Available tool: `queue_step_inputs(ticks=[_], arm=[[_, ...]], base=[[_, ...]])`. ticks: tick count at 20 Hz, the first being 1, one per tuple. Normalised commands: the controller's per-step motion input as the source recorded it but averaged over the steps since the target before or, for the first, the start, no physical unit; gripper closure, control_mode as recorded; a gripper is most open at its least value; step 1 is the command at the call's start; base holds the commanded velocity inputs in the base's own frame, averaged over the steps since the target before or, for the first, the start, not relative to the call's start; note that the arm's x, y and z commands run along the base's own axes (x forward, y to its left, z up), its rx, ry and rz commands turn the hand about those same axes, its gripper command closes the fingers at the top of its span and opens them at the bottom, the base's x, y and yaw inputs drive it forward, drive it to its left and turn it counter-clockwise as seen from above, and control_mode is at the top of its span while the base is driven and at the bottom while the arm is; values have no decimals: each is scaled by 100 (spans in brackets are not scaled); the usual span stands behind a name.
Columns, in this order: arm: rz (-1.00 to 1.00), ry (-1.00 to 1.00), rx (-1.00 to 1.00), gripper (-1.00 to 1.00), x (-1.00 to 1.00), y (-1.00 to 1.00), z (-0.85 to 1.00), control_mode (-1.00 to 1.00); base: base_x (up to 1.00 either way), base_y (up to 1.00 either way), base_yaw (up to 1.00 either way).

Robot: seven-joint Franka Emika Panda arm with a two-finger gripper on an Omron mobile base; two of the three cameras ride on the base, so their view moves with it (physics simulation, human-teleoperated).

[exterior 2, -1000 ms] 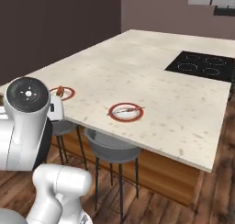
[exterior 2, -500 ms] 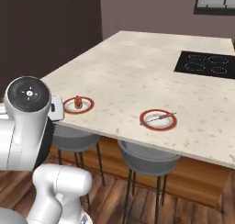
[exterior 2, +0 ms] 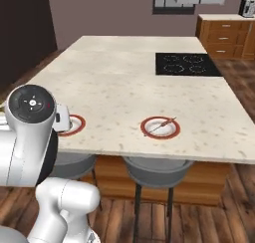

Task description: Pick up the peach and banana from the fridge and place one fruit on each plate on the dining counter.

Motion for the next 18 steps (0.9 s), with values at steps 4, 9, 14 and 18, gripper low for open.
queue_step_inputs(ticks=[4, 9, 14, 18], arm=[[0, 0, 0, 100, 0, 0, 0, 100], [0, 0, 0, 100, 0, 0, 0, 100], [0, 0, 0, 100, 0, 0, 0, 100], [2, 8, -1, 100, 24, 12, -3, -100]], base=[[64, 63, -38], [56, 79, -17], [66, 68, -2], [65, 33, 4]])
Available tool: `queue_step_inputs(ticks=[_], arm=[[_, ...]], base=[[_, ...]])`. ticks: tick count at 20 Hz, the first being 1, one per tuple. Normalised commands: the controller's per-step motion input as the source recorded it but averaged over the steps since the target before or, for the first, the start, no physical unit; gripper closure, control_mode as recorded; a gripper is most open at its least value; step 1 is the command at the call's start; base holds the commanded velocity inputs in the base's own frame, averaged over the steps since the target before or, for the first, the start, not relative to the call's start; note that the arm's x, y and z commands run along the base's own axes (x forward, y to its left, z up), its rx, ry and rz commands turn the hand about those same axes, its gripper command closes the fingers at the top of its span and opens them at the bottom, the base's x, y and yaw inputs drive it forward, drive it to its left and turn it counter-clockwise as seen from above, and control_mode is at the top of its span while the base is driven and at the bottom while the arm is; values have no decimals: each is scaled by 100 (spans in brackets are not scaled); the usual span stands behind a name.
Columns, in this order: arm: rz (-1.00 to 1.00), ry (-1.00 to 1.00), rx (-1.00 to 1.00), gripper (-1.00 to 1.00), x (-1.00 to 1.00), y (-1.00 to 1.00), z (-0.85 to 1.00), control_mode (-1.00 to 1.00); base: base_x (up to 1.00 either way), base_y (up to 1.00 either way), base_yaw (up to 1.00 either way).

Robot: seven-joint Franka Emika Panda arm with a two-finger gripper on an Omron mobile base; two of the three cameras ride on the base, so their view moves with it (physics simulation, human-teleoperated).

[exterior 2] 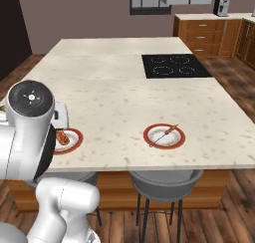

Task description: Pick up the peach and banana from the fridge and place one fruit on each plate on the dining counter.

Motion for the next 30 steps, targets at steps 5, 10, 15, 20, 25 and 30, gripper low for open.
queue_step_inputs(ticks=[5, 10, 15, 20, 25, 30], arm=[[7, 51, -3, 100, 100, 48, -36, -100], [6, 34, -9, 100, 80, 26, -60, -100], [0, 6, -12, 100, 50, 14, -51, -100], [0, 0, -15, 100, 37, 22, -60, -100], [0, 0, -6, 100, 53, 9, -50, -100], [0, 0, 0, 100, 61, 1, -41, -100]], base=[[0, 0, 0], [0, 0, 0], [0, 0, 0], [0, 0, 0], [0, 0, 0], [0, 0, 0]])
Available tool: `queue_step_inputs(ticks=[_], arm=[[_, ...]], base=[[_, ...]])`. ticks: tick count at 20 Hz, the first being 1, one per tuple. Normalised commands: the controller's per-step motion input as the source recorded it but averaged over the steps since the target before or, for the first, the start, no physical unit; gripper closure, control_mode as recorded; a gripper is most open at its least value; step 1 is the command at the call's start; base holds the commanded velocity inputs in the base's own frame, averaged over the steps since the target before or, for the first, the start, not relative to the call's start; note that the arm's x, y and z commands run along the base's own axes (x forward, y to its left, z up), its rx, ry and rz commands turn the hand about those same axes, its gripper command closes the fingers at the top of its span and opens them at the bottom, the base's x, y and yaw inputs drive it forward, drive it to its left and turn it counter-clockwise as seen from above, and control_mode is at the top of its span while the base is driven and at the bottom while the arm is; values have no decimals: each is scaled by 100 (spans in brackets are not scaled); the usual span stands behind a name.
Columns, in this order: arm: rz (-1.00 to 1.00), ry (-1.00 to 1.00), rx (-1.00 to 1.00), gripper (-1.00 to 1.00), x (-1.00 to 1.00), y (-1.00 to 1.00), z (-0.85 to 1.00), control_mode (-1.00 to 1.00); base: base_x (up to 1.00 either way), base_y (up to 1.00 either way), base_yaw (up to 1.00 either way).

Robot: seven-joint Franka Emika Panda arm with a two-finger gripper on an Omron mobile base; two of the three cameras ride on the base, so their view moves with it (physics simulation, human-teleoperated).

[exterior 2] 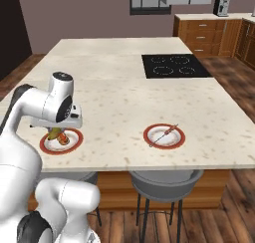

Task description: Pick up the peach and banana from the fridge and place one fruit on each plate on the dining counter.

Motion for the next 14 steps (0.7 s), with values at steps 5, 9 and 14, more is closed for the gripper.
queue_step_inputs(ticks=[5, 9, 14], arm=[[0, 0, -1, 100, 59, 6, -42, -100], [-5, 0, -2, 100, 49, 20, -33, -100], [-7, 0, -3, 100, 34, 20, -31, -100]], base=[[0, 0, 0], [0, 0, 0], [0, 0, 0]])
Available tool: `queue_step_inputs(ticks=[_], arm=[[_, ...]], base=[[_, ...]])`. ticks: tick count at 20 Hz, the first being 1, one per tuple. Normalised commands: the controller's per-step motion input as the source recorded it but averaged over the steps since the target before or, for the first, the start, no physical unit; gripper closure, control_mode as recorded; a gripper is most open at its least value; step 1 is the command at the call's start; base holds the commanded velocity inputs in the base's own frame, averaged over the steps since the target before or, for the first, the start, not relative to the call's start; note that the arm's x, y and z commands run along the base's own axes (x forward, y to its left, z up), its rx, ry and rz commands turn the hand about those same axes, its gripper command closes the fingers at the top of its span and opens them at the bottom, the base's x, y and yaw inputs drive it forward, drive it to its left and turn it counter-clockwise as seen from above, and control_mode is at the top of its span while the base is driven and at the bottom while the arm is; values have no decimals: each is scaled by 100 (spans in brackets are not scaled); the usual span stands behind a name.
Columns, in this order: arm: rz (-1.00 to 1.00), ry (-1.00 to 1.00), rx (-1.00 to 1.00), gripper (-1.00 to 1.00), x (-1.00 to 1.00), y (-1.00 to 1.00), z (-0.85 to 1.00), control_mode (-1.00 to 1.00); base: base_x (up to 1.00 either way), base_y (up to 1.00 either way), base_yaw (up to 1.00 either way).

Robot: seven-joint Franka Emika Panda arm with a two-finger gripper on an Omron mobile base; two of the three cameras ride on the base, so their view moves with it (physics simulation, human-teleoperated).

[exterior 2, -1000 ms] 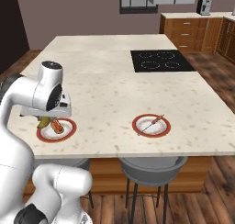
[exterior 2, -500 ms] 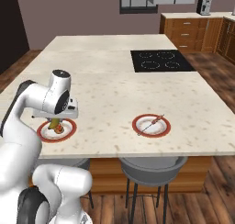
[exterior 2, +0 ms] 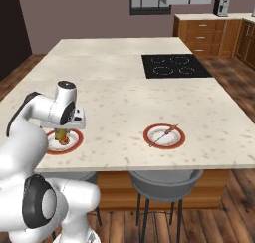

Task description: Pick up the peach and banana from the fridge and place one fruit on each plate on the dining counter.

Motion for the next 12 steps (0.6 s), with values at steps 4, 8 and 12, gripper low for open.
queue_step_inputs(ticks=[4, 8, 12], arm=[[-6, 0, -4, 100, 21, 18, -38, -100], [-6, 0, -2, 100, 15, 13, -38, -100], [-8, 0, 0, 100, 16, 3, -29, -100]], base=[[0, 0, 0], [0, 0, 0], [0, 0, 0]])
